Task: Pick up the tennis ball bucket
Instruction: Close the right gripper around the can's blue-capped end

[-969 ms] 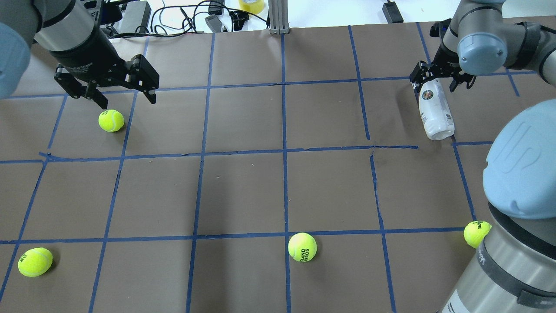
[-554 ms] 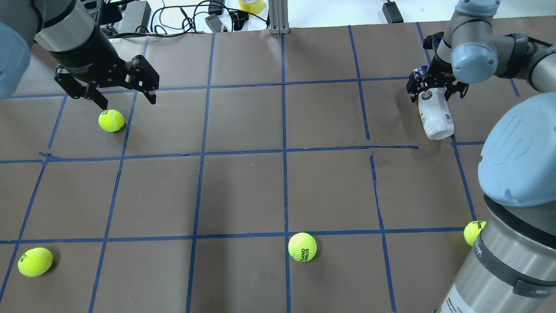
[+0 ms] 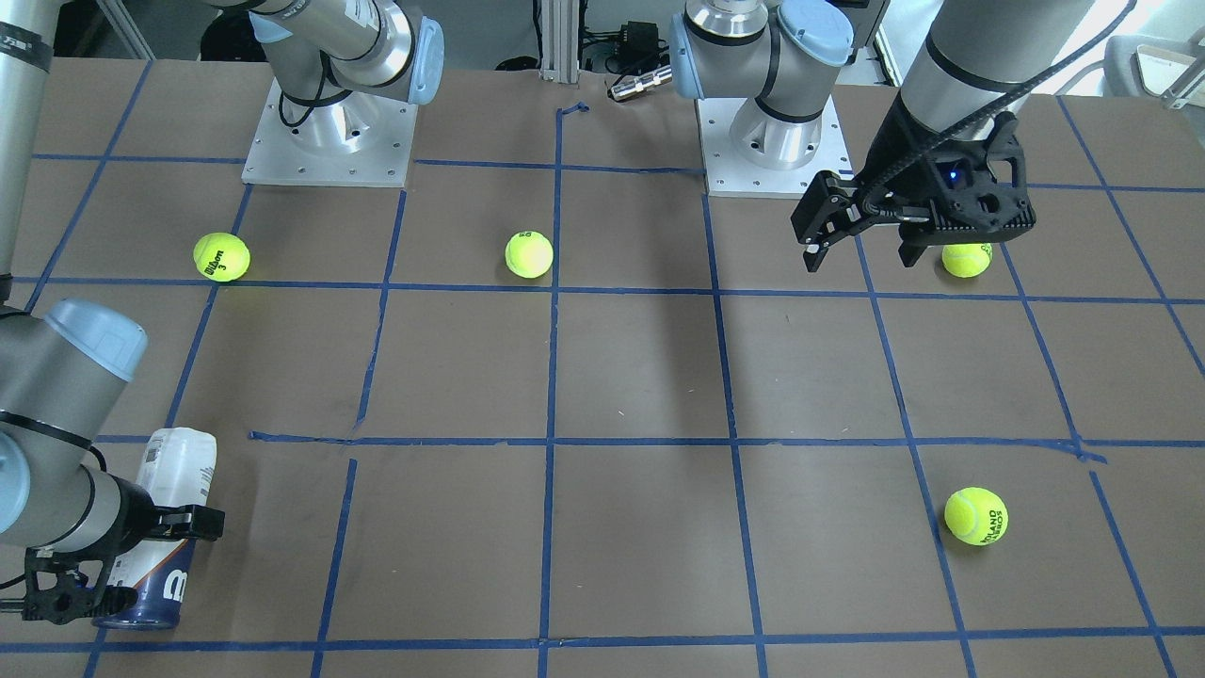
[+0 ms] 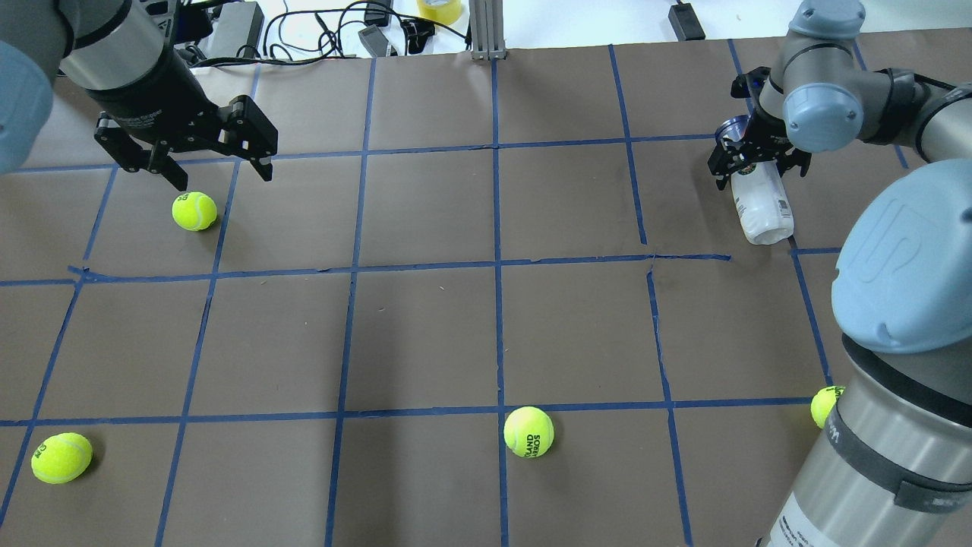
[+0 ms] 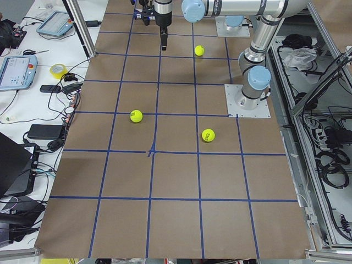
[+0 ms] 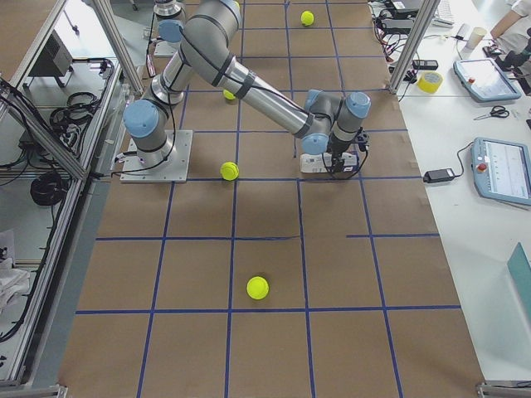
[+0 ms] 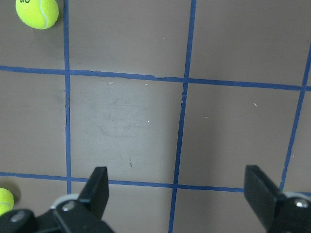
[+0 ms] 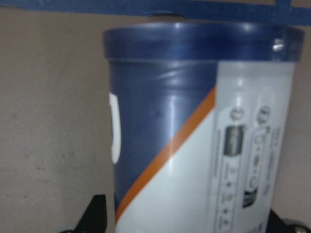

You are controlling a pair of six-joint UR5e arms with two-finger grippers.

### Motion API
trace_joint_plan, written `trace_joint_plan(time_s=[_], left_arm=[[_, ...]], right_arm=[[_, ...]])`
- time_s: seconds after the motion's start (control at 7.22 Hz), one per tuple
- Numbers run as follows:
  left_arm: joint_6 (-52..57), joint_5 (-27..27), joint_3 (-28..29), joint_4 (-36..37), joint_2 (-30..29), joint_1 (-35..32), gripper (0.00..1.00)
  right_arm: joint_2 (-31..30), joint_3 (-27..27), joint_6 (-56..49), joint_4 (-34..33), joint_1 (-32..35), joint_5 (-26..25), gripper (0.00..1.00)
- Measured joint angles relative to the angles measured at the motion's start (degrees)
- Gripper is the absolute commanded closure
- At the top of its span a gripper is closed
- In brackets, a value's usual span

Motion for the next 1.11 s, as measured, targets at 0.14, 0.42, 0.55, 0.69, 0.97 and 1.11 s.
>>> trace_joint_plan(time_s=[0.14,0.42,0.55,0.69,0.97,1.11], left_arm=[[0.06,0.01,0.0,-0.1,0.0,0.0,0.0],[0.2,-0.03,0.0,0.08,-0.03,0.03,0.0],[0.13,-0.03,0.0,0.17,-0.05,0.06,0.0],[0.09,-0.02,0.0,0.21,-0.08,0.07,0.0],[0.07,0.04,0.0,0.17,-0.08,0.04,0.0],[0.07,0.04,0.0,0.13,-0.07,0.01,0.0]], right_arm=[[0.06,0.0,-0.54,-0.03,0.0,-0.16,0.04],[0.16,0.02,-1.13,0.09,0.0,-0.2,0.08],[0.18,0.05,-1.28,0.14,0.0,-0.23,0.09],[0.2,0.07,-1.36,0.15,0.0,-0.29,0.18],[0.11,-0.01,-1.66,0.1,0.0,-0.46,0.27],[0.02,-0.08,-1.97,0.01,0.0,-0.76,0.27]])
